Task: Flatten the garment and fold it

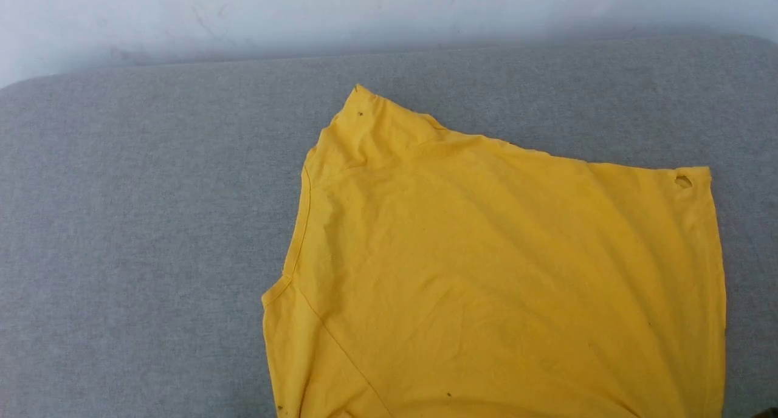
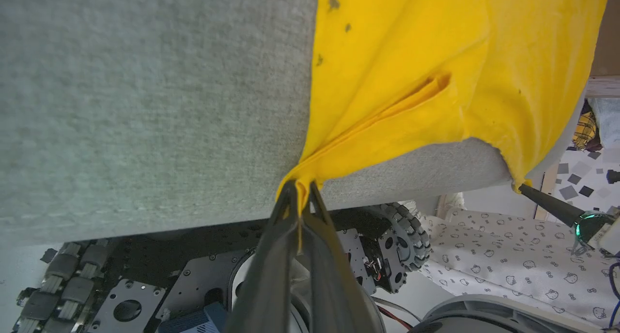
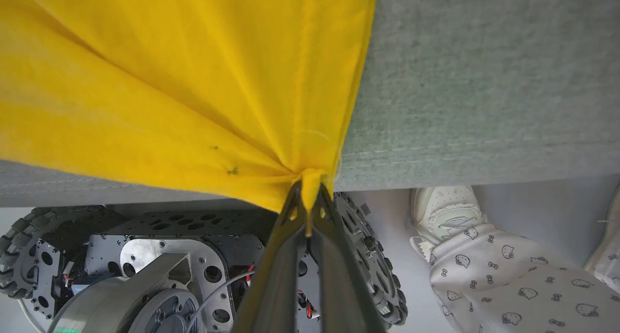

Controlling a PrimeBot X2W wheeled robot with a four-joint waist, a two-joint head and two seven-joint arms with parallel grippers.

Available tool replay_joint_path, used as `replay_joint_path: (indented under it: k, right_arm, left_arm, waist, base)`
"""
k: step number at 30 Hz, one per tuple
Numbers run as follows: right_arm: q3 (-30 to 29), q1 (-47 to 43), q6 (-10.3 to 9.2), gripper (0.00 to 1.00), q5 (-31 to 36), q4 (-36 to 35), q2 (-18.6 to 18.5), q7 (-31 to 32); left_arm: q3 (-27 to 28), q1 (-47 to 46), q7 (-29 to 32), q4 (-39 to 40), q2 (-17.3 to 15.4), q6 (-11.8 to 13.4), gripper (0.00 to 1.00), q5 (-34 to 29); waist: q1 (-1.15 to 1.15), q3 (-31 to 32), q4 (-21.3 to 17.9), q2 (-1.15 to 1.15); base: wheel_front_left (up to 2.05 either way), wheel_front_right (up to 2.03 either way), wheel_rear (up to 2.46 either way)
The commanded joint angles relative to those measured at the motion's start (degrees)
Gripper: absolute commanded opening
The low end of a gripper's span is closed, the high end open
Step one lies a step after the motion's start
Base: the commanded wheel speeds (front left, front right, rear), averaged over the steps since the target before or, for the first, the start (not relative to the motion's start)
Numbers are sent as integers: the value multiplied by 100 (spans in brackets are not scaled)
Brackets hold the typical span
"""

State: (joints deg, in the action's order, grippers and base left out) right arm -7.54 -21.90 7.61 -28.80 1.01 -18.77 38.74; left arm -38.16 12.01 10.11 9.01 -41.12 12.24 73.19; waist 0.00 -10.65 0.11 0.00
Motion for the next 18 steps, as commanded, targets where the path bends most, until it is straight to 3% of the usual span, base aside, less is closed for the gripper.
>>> replay_joint_path:
  k: [1,13,18]
  right_arm:
    - [-20,-46,-12,0,25,-54,29,7]
    - [124,235,-12,0,-36,-412,21,-293]
    - [315,1122,-12,0,-111,-852,-381,-413]
  left_arm:
    - [37,50,-44,29,-14,31,0,-20]
    - [137,-410,-417,65,135,-146,0,-413]
    - [331,-1341,-438,61,-96,-165,0,-1011]
  waist:
    - [0,-4,4,0]
    - [0,-112,4,0]
    - [0,-262,-29,0]
  base:
    - [0,0,0]
    - [0,0,0]
    - [0,0,0]
